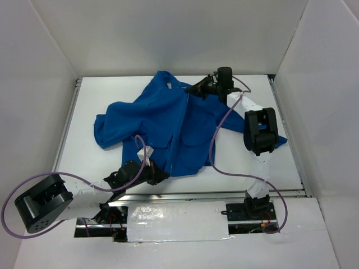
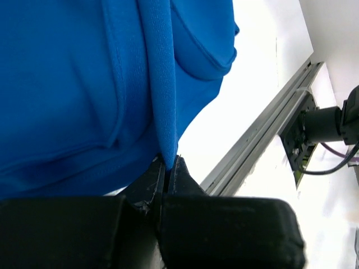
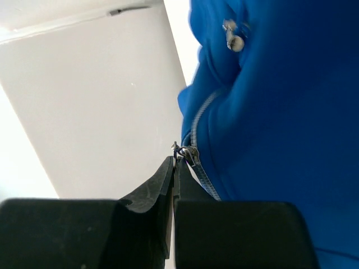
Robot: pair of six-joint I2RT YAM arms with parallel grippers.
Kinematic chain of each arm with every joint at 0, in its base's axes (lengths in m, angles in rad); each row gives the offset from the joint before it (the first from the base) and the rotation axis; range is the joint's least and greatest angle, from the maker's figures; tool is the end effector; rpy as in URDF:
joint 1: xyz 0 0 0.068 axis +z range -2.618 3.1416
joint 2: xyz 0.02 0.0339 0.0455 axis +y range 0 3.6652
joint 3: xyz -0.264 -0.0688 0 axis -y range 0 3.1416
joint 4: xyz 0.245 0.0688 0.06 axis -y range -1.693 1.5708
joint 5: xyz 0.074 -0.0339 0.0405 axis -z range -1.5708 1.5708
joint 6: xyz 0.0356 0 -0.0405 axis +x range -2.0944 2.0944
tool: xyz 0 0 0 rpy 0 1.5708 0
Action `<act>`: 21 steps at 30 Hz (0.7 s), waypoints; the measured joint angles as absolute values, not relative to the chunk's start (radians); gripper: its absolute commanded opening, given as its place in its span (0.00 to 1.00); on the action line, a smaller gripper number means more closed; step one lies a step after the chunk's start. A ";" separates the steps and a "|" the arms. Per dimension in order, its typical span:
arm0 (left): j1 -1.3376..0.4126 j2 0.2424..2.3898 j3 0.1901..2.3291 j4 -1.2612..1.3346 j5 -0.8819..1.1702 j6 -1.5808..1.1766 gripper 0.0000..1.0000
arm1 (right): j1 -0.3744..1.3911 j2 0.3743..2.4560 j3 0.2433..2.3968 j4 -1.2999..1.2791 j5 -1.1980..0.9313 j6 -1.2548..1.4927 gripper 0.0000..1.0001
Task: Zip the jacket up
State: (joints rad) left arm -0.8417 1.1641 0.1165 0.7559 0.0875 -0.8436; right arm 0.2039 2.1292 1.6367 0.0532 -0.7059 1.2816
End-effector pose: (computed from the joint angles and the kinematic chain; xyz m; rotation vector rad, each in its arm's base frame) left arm 0.1275 -0.1473 0.1422 0.0650 2.0561 -1.2014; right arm 0.4807 0.1230 0.2314 0.7019 2.1981 1.5746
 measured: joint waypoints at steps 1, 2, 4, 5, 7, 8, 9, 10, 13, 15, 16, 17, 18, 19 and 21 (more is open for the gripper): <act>-0.846 1.152 0.112 0.747 0.084 -0.844 0.00 | 0.194 2.135 1.663 0.030 -0.706 1.271 0.00; -0.849 1.142 0.111 0.738 0.082 -0.844 0.00 | 0.184 2.143 1.697 0.002 -0.706 1.257 0.00; -0.857 1.125 0.112 0.716 0.072 -0.844 0.00 | 0.182 2.159 1.765 -0.038 -0.712 1.235 0.00; -0.862 1.113 0.113 0.701 0.061 -0.844 0.00 | 0.182 2.167 1.799 -0.059 -0.717 1.225 0.00; -0.870 1.084 0.116 0.675 0.035 -0.846 0.00 | 0.183 2.188 1.879 -0.097 -0.728 1.202 0.00; -0.873 1.069 0.118 0.664 0.019 -0.848 0.00 | 0.181 2.199 1.913 -0.107 -0.733 1.191 0.00; -0.876 1.052 0.120 0.653 0.002 -0.852 0.00 | 0.180 2.210 1.951 -0.127 -0.741 1.182 0.00; -0.877 1.036 0.120 0.642 -0.015 -0.863 0.00 | 0.176 2.221 1.990 -0.145 -0.748 1.175 0.00; -0.880 1.001 0.120 0.614 -0.076 -0.902 0.00 | 0.155 2.249 2.086 -0.192 -0.776 1.157 0.00; -0.880 0.992 0.113 0.616 -0.120 -0.952 0.00 | 0.134 2.271 2.160 -0.222 -0.802 1.154 0.00; -0.881 0.990 0.109 0.622 -0.147 -0.978 0.00 | 0.122 2.280 2.192 -0.234 -0.820 1.155 0.00; -0.881 0.988 0.109 0.628 -0.173 -1.007 0.00 | 0.109 2.281 2.212 -0.248 -0.836 1.158 0.00; -0.881 0.986 0.109 0.630 -0.192 -1.032 0.00 | 0.097 2.282 2.229 -0.260 -0.845 1.161 0.00; -0.885 0.980 0.110 0.630 -0.221 -1.062 0.00 | 0.084 2.282 2.247 -0.275 -0.860 1.163 0.00; -0.895 0.960 0.112 0.617 -0.267 -1.113 0.00 | 0.062 2.282 2.275 -0.290 -0.885 1.167 0.00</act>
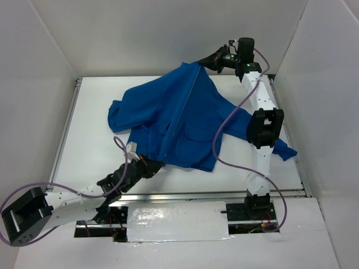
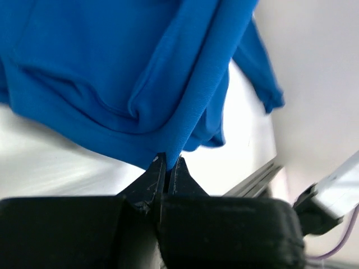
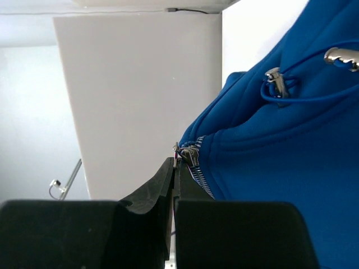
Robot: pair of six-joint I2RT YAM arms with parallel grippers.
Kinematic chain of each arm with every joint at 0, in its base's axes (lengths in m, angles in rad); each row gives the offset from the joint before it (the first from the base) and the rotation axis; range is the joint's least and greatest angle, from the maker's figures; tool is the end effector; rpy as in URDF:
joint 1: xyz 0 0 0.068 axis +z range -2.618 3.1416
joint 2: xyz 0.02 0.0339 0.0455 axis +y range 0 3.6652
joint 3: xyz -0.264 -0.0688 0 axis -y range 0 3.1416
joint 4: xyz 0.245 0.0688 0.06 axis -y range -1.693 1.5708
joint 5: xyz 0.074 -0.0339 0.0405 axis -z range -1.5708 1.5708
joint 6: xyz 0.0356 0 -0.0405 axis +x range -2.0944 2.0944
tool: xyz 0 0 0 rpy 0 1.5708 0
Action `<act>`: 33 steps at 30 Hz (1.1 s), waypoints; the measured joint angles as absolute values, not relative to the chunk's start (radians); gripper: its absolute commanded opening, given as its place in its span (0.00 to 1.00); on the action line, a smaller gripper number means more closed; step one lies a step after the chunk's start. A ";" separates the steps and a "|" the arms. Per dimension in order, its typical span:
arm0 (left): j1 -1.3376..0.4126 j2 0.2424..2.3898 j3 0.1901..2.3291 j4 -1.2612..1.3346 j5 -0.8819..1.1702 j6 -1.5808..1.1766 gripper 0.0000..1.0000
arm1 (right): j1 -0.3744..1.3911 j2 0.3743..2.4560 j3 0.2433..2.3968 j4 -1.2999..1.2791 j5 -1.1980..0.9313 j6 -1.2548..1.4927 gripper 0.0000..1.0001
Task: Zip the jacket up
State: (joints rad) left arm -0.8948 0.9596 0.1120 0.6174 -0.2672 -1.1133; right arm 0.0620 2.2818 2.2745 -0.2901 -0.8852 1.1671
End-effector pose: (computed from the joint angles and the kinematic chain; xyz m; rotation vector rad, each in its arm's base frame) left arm 0.1206 -0.1354 0.1610 -0.4187 1.9137 -1.1622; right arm 0.5273 0.0603 0.3435 0.4504 2.0580 1.6175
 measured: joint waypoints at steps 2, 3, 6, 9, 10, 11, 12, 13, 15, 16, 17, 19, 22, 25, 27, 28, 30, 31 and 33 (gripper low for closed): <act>-0.917 0.916 0.118 0.571 -0.327 -1.176 0.00 | 0.045 2.282 2.291 -0.303 -0.905 1.168 0.00; -0.929 0.889 0.119 0.540 -0.355 -1.201 0.00 | 0.039 2.281 2.291 -0.306 -0.909 1.165 0.00; -0.961 0.778 0.125 0.420 -0.434 -1.274 0.00 | 0.024 2.280 2.289 -0.332 -0.922 1.158 0.00; -0.987 0.629 0.126 0.271 -0.513 -1.349 0.00 | 0.012 2.280 2.273 -0.347 -0.939 1.160 0.00; -0.991 0.578 0.126 0.228 -0.533 -1.372 0.00 | 0.008 2.278 2.263 -0.347 -0.948 1.169 0.00; -0.995 0.533 0.126 0.188 -0.553 -1.395 0.00 | 0.005 2.278 2.255 -0.347 -0.958 1.182 0.00; -0.997 0.498 0.126 0.151 -0.568 -1.415 0.00 | 0.002 2.278 2.249 -0.347 -0.967 1.196 0.00; -0.999 0.481 0.126 0.125 -0.579 -1.427 0.00 | 0.001 2.278 2.248 -0.350 -0.974 1.207 0.00; -1.002 0.469 0.123 0.078 -0.595 -1.459 0.00 | -0.001 2.276 2.249 -0.353 -0.976 1.225 0.00; -1.004 0.472 0.118 0.063 -0.598 -1.472 0.00 | -0.001 2.272 2.247 -0.352 -0.973 1.235 0.00; -1.005 0.479 0.115 0.052 -0.600 -1.478 0.00 | -0.003 2.263 2.233 -0.338 -0.968 1.248 0.00; -1.008 0.512 0.108 0.057 -0.601 -1.494 0.00 | -0.014 2.226 2.154 -0.250 -0.962 1.311 0.00; -1.011 0.607 0.109 0.122 -0.598 -1.496 0.00 | -0.039 2.177 2.007 -0.042 -0.997 1.477 0.00; -1.013 0.701 0.123 0.200 -0.596 -1.494 0.00 | -0.049 2.182 1.992 0.057 -1.021 1.555 0.00; -1.018 0.766 0.134 0.238 -0.597 -1.496 0.00 | -0.051 2.182 2.014 0.043 -1.022 1.542 0.00; -1.023 0.791 0.141 0.250 -0.598 -1.497 0.00 | -0.051 2.181 2.025 0.043 -1.022 1.535 0.00; -1.034 0.818 0.152 0.268 -0.602 -1.507 0.00 | -0.051 2.181 2.045 0.039 -1.024 1.528 0.00; -1.041 0.823 0.154 0.274 -0.606 -1.518 0.00 | -0.052 2.181 2.059 0.032 -1.024 1.525 0.00; -1.053 0.825 0.158 0.284 -0.616 -1.532 0.00 | -0.055 2.181 2.092 0.004 -1.028 1.518 0.00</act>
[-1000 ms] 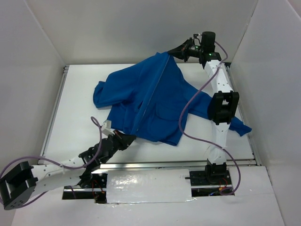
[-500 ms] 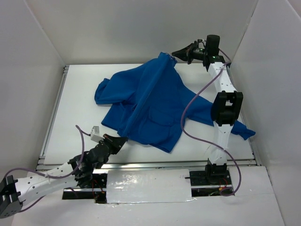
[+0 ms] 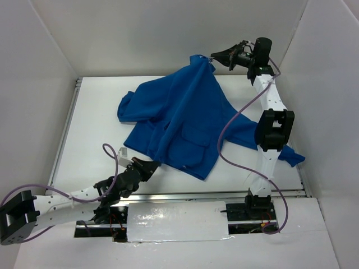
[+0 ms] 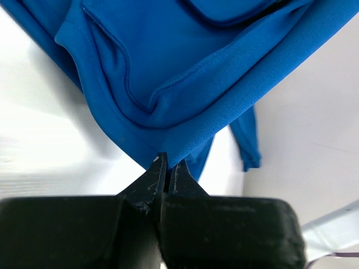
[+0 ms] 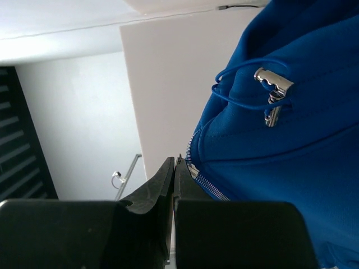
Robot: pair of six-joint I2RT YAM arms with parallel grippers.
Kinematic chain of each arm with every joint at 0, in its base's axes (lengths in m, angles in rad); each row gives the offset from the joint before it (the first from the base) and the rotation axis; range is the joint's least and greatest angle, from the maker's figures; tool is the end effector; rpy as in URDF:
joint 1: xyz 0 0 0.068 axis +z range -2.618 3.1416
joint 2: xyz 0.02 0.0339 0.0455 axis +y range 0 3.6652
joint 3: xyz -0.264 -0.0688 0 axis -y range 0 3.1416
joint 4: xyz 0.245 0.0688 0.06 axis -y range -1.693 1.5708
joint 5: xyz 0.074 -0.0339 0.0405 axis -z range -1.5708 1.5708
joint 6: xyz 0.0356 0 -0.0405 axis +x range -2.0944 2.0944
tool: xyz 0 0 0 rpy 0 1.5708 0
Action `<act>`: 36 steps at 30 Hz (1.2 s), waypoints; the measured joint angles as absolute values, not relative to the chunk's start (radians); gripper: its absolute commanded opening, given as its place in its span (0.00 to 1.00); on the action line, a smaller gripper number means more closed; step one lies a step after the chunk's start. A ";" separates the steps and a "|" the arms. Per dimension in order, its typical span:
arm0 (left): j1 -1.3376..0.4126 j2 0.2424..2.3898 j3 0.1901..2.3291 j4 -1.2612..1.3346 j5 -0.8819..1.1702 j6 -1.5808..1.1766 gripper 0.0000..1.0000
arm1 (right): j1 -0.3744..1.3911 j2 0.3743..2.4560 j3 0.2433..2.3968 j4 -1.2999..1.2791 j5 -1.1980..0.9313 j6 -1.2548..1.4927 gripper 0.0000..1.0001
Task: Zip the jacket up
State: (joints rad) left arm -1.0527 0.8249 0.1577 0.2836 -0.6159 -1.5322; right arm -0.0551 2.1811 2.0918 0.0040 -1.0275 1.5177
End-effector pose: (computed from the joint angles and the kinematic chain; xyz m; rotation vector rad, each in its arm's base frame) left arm 0.1001 -0.1340 0.1644 -0.8961 1.8496 -1.1282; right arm 0.5136 0.0022 0.3599 0.6141 1.9279 1.8561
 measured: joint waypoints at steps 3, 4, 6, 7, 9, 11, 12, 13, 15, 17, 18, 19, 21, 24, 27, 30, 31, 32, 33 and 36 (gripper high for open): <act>-1.061 0.815 0.159 0.290 -0.628 -1.550 0.00 | -0.057 2.180 2.132 -0.012 -1.029 1.494 0.00; -1.063 0.811 0.158 0.289 -0.630 -1.552 0.00 | -0.057 2.178 2.138 -0.017 -1.027 1.482 0.00; -1.065 0.807 0.153 0.289 -0.633 -1.558 0.00 | -0.057 2.171 2.138 -0.034 -1.025 1.452 0.00; -1.065 0.808 0.150 0.289 -0.633 -1.568 0.00 | -0.057 2.164 2.136 -0.050 -1.025 1.428 0.00; -1.066 0.815 0.145 0.289 -0.635 -1.579 0.00 | -0.055 2.128 2.101 -0.082 -1.004 1.365 0.00; -1.068 0.838 0.140 0.287 -0.635 -1.582 0.00 | -0.050 2.069 2.055 -0.121 -0.978 1.298 0.00; -1.069 0.854 0.139 0.288 -0.635 -1.581 0.00 | -0.041 2.027 2.023 -0.134 -0.956 1.254 0.00; -1.071 0.873 0.140 0.285 -0.634 -1.578 0.00 | -0.027 1.974 1.985 -0.145 -0.931 1.214 0.00; -1.076 0.908 0.142 0.261 -0.633 -1.573 0.00 | 0.017 1.886 1.941 -0.185 -0.880 1.137 0.00; -1.081 0.934 0.157 0.208 -0.631 -1.561 0.26 | 0.092 1.788 1.868 -0.189 -0.786 1.062 0.00; -1.085 0.940 0.167 0.168 -0.629 -1.539 0.44 | 0.139 1.727 1.794 -0.173 -0.728 1.038 0.00; -1.090 0.947 0.178 0.116 -0.622 -1.523 0.64 | 0.179 1.671 1.713 -0.139 -0.680 1.020 0.00; -1.106 0.950 0.192 0.016 -0.626 -1.503 0.97 | 0.263 1.572 1.528 -0.058 -0.583 0.984 0.00; -1.153 0.886 0.278 -0.108 -0.639 -1.466 1.00 | 0.372 1.516 1.317 0.048 -0.451 0.936 0.00; -1.182 0.803 0.311 -0.210 -0.654 -1.404 0.99 | 0.461 1.526 1.163 0.086 -0.340 0.892 0.00; -1.188 0.698 0.327 -0.251 -0.666 -1.317 0.99 | 0.526 1.540 1.090 0.085 -0.255 0.855 0.00; -1.189 0.665 0.330 -0.252 -0.668 -1.282 0.99 | 0.541 1.540 1.077 0.091 -0.237 0.843 0.00; -1.189 0.629 0.332 -0.244 -0.669 -1.243 0.99 | 0.549 1.539 1.068 0.104 -0.223 0.835 0.00; -1.190 0.606 0.332 -0.229 -0.668 -1.207 0.99 | 0.553 1.539 1.059 0.125 -0.213 0.828 0.00; -1.191 0.551 0.332 -0.160 -0.669 -1.110 0.99 | 0.554 1.521 0.996 0.207 -0.190 0.820 0.00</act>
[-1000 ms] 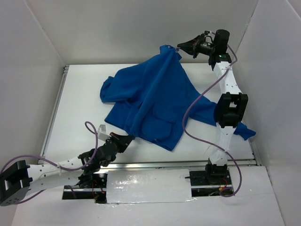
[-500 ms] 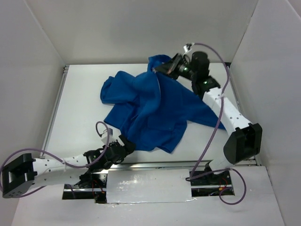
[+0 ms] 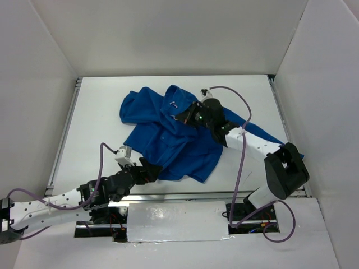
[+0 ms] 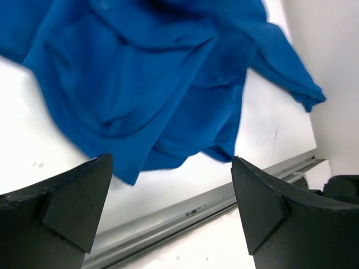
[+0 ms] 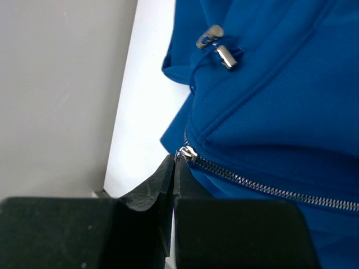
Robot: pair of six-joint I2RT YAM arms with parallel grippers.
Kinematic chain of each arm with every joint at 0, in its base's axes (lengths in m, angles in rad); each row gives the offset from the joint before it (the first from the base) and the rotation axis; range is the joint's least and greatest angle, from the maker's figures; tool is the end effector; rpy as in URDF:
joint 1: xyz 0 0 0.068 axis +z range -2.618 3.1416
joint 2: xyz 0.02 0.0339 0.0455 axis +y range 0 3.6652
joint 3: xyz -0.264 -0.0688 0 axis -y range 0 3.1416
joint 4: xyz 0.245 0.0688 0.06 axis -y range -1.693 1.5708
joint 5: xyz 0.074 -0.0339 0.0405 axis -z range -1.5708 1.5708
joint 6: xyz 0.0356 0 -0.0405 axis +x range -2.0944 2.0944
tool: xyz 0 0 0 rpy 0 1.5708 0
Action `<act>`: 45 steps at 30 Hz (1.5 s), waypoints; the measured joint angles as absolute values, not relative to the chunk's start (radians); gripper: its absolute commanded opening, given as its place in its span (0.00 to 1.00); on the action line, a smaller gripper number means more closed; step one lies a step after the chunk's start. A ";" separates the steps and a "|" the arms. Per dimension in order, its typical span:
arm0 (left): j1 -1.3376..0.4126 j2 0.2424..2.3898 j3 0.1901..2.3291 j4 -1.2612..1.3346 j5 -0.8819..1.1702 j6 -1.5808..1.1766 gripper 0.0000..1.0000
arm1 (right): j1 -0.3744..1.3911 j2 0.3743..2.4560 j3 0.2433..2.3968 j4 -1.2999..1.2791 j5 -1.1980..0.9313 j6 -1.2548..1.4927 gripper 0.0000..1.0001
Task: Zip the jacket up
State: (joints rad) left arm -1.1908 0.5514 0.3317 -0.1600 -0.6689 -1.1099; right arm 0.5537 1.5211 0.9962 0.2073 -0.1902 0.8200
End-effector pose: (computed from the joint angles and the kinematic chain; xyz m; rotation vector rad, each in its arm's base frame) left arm 0.0732 -0.1237 0.2192 -0.3743 1.9378 -0.9159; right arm 0.2963 0.1911 0.2723 0.1310 2.0381 1.0855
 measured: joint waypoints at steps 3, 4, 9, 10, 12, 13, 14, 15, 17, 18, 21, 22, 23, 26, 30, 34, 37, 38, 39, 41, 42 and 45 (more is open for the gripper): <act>-1.191 0.566 0.331 -0.077 -0.664 -1.032 0.99 | 0.552 1.493 0.891 0.284 -0.189 0.826 0.00; -1.191 0.582 0.331 -0.045 -0.661 -1.012 0.99 | 0.552 1.486 0.854 0.316 -0.194 0.830 0.00; -1.191 0.714 0.322 0.178 -0.629 -0.902 0.99 | 0.552 1.424 0.707 0.408 -0.206 0.868 0.00; -1.190 0.739 0.318 0.225 -0.623 -0.883 0.99 | 0.552 1.386 0.675 0.421 -0.206 0.876 0.00; -1.180 0.781 0.309 0.309 -0.604 -0.844 0.98 | 0.551 1.325 0.642 0.435 -0.203 0.885 0.00; -1.168 0.807 0.308 0.352 -0.591 -0.834 0.98 | 0.548 1.298 0.635 0.436 -0.194 0.893 0.00; -1.153 0.836 0.308 0.394 -0.575 -0.822 0.98 | 0.539 1.274 0.630 0.437 -0.191 0.898 0.00; -1.129 0.871 0.308 0.437 -0.559 -0.813 0.99 | 0.530 1.255 0.627 0.437 -0.187 0.908 0.00; -1.089 0.935 0.308 0.506 -0.522 -0.804 0.99 | 0.492 1.222 0.614 0.442 -0.183 0.946 0.00; -1.066 0.973 0.309 0.551 -0.498 -0.791 0.99 | 0.464 1.206 0.602 0.440 -0.180 0.968 0.00; -1.013 1.093 0.327 0.673 -0.421 -0.757 0.99 | 0.386 1.186 0.584 0.416 -0.177 1.031 0.00; -0.997 1.143 0.351 0.702 -0.385 -0.737 0.99 | 0.367 1.186 0.584 0.406 -0.179 1.046 0.00; -0.984 1.196 0.383 0.730 -0.350 -0.724 1.00 | 0.358 1.187 0.585 0.395 -0.184 1.056 0.00; -0.959 1.345 0.494 0.825 -0.253 -0.677 0.99 | 0.354 1.187 0.589 0.371 -0.220 1.077 0.00; -0.927 1.488 0.599 0.915 -0.147 -0.633 0.99 | 0.339 1.187 0.595 0.348 -0.275 1.085 0.00; -0.887 1.605 0.681 0.951 -0.095 -0.615 0.99 | 0.310 1.182 0.606 0.323 -0.330 1.083 0.00; -0.865 1.653 0.700 0.972 -0.082 -0.599 0.99 | 0.299 1.166 0.611 0.303 -0.360 1.081 0.00; -0.860 1.670 0.710 0.972 -0.083 -0.596 0.99 | 0.297 1.160 0.612 0.300 -0.371 1.081 0.00; -0.857 1.687 0.725 0.972 -0.083 -0.585 0.99 | 0.295 1.157 0.614 0.298 -0.382 1.081 0.00; -0.857 1.723 0.757 0.971 -0.085 -0.570 0.99 | 0.294 1.156 0.621 0.299 -0.410 1.084 0.00; -0.857 1.736 0.766 0.974 -0.089 -0.561 0.99 | 0.294 1.156 0.623 0.299 -0.423 1.084 0.00; -0.857 1.771 0.778 1.000 -0.107 -0.533 0.96 | 0.294 1.156 0.624 0.299 -0.458 1.090 0.00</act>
State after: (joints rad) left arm -0.8566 1.7714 0.7784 1.0004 -0.1074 -0.5331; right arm 0.2943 1.1557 0.6235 0.2989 -0.4583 1.0901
